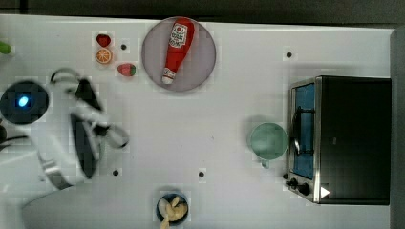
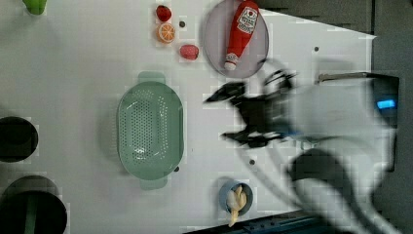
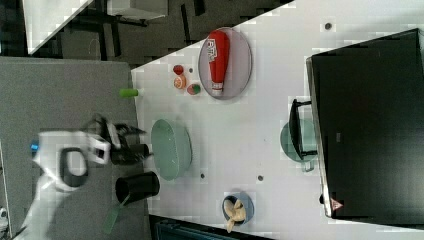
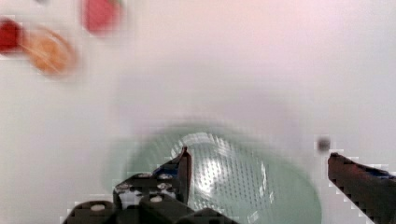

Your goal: Drag strainer right to left.

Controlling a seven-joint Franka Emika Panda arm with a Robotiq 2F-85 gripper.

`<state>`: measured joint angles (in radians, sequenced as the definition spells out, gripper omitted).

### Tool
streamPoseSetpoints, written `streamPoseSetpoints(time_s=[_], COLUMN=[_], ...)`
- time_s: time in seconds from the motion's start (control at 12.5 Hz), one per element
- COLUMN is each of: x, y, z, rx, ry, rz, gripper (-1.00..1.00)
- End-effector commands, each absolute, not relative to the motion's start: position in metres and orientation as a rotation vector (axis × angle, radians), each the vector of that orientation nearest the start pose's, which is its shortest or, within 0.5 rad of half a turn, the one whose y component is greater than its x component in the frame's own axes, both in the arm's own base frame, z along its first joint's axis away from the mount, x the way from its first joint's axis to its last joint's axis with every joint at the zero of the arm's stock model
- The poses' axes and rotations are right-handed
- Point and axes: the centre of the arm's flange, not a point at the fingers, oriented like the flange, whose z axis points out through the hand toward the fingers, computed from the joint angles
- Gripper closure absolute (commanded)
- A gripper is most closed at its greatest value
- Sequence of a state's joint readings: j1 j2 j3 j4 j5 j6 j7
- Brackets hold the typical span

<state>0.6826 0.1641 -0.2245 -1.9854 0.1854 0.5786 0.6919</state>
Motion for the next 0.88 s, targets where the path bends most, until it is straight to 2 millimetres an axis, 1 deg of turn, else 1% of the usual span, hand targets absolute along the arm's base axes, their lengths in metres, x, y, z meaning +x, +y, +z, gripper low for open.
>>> streamPoseSetpoints(time_s=[0.08, 0.16, 0.24, 0.32, 0.4, 0.56, 0.64, 0.72, 0.88], x=[0.556, 0.551, 0.543, 0.532, 0.520, 0.501, 0.494, 0.489, 0.484], y=[0.122, 0.083, 0.048, 0.017, -0.006, -0.034, -0.046, -0.054, -0.063], z=[0.480, 0.498, 0.513, 0.525, 0.535, 0.553, 0.562, 0.571, 0.575], rx=[-2.736, -2.799, -2.853, -2.899, -2.897, -2.865, -2.876, -2.909, -2.964], ry=[1.306, 1.262, 1.217, 1.185, 1.189, 1.230, 1.238, 1.218, 1.219], rz=[-0.067, -0.092, -0.087, -0.057, -0.006, 0.048, 0.028, -0.017, -0.069], gripper=[-1.00, -1.00, -1.00, -1.00, -1.00, -1.00, -1.00, -1.00, -1.00])
